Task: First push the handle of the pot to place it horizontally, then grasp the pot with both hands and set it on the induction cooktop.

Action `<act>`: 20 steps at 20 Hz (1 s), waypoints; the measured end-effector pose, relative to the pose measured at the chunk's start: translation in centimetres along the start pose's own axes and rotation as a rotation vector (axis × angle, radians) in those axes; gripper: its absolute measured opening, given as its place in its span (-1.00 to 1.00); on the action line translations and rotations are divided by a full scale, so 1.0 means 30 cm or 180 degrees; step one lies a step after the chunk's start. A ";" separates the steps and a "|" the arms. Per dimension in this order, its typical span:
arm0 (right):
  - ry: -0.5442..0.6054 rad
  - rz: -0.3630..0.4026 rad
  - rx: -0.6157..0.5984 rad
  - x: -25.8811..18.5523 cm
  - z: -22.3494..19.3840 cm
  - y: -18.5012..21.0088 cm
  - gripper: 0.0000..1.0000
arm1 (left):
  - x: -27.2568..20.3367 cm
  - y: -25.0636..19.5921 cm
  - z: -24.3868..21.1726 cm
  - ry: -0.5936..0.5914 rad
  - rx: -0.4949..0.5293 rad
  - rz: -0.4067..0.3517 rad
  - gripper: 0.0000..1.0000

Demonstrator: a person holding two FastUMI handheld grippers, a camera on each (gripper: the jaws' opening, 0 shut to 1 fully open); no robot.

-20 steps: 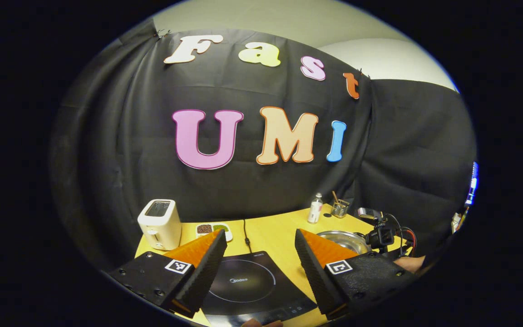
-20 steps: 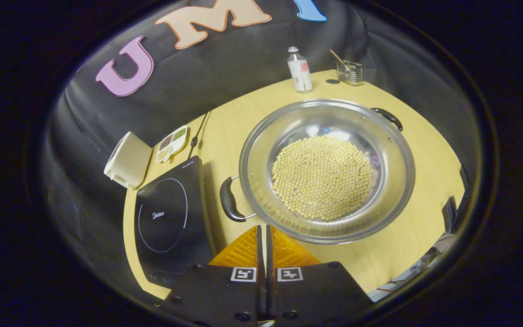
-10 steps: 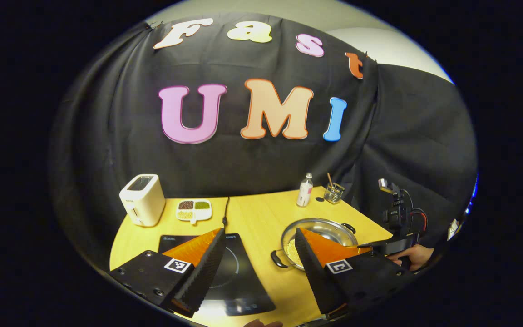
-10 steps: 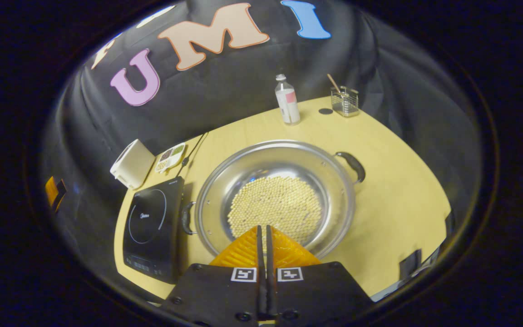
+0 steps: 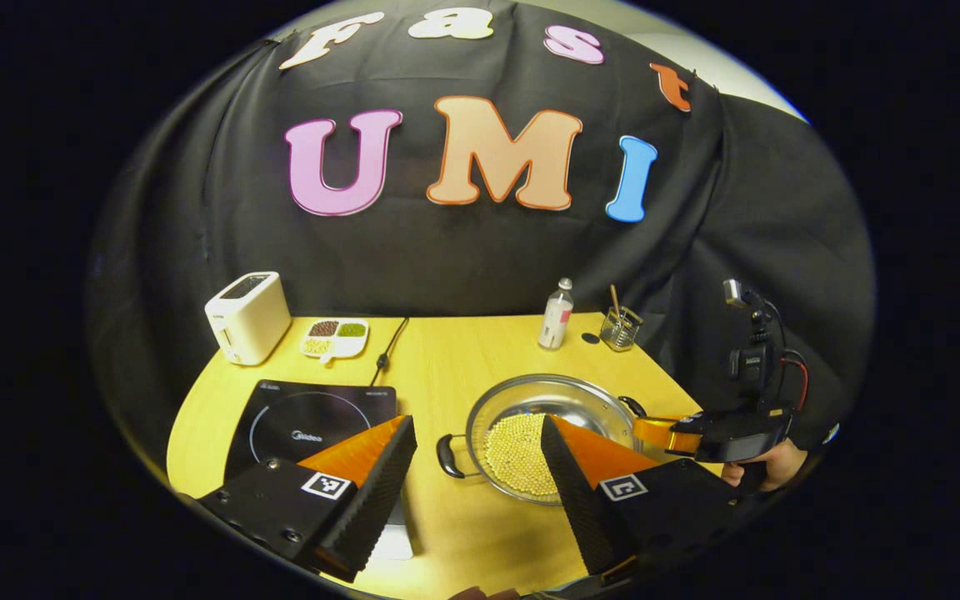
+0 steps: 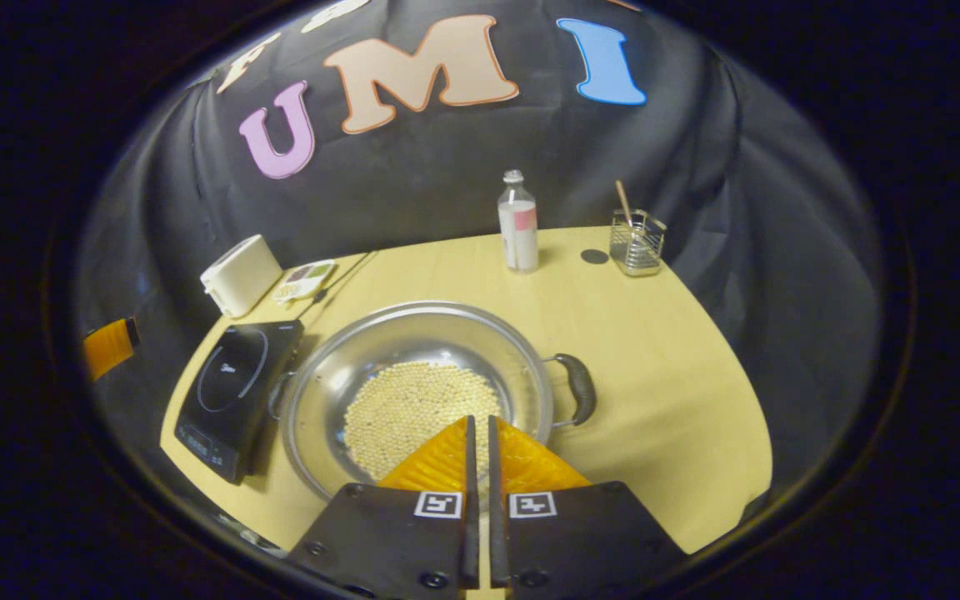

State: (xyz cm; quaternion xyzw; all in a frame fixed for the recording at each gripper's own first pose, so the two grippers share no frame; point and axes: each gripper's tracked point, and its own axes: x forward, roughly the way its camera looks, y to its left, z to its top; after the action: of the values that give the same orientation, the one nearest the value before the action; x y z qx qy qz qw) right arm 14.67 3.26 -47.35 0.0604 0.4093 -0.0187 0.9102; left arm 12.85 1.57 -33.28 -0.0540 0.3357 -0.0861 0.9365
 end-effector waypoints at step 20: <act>0.0366 -0.0146 -0.0112 0.272 -0.024 -0.175 0.29 | 0.423 0.103 -0.348 0.0954 -0.0197 0.0544 0.87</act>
State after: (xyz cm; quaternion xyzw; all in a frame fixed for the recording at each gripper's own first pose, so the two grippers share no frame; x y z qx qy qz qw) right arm 19.11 -1.72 -54.42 0.0360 0.4625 -0.0289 0.8854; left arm 16.21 1.63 -49.67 -0.0406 0.4773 -0.0029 0.8778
